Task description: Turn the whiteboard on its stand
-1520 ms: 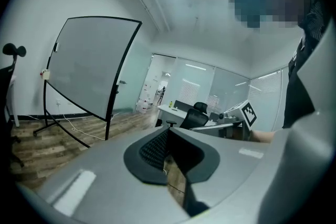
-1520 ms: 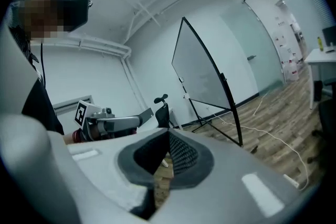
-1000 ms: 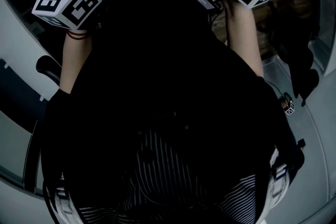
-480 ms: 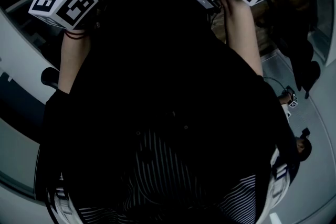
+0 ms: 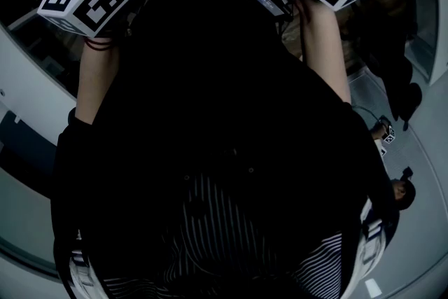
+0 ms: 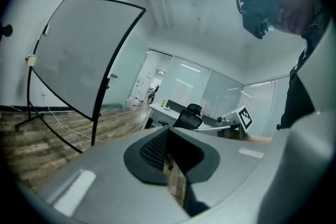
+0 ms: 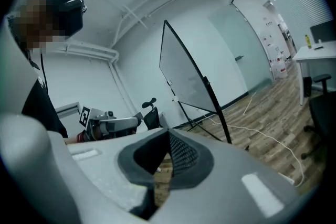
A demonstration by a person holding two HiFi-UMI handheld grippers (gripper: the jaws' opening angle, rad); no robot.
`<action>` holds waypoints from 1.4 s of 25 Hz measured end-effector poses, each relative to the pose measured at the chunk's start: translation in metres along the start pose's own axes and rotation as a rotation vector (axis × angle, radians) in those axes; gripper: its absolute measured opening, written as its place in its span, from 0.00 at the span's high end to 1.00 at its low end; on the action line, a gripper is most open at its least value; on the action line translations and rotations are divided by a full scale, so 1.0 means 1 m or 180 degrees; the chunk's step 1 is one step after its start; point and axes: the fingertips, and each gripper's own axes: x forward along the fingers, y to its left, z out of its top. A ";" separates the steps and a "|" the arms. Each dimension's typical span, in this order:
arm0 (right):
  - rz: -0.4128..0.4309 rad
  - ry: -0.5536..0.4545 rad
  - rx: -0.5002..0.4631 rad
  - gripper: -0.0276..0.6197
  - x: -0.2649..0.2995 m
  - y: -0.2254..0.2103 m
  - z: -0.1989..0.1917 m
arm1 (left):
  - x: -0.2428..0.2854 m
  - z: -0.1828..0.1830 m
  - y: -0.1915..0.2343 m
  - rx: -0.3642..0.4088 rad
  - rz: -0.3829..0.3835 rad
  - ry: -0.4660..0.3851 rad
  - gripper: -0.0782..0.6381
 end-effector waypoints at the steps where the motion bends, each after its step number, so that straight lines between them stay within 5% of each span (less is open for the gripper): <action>1: 0.0006 -0.0001 -0.0013 0.96 0.000 0.000 0.002 | 0.000 0.001 0.000 0.0005 0.0005 -0.0018 0.89; 20: 0.0086 0.0085 -0.0150 0.96 0.006 0.003 0.007 | -0.009 -0.002 0.002 -0.0052 0.0099 -0.0179 0.89; 27: 0.0082 0.0151 -0.0125 0.96 0.005 0.002 0.002 | -0.002 -0.002 -0.008 0.0177 0.0112 -0.0068 0.89; 35: 0.0278 0.0500 -0.0544 0.96 0.009 0.017 -0.020 | -0.003 -0.014 -0.017 0.0411 0.0242 0.0053 0.89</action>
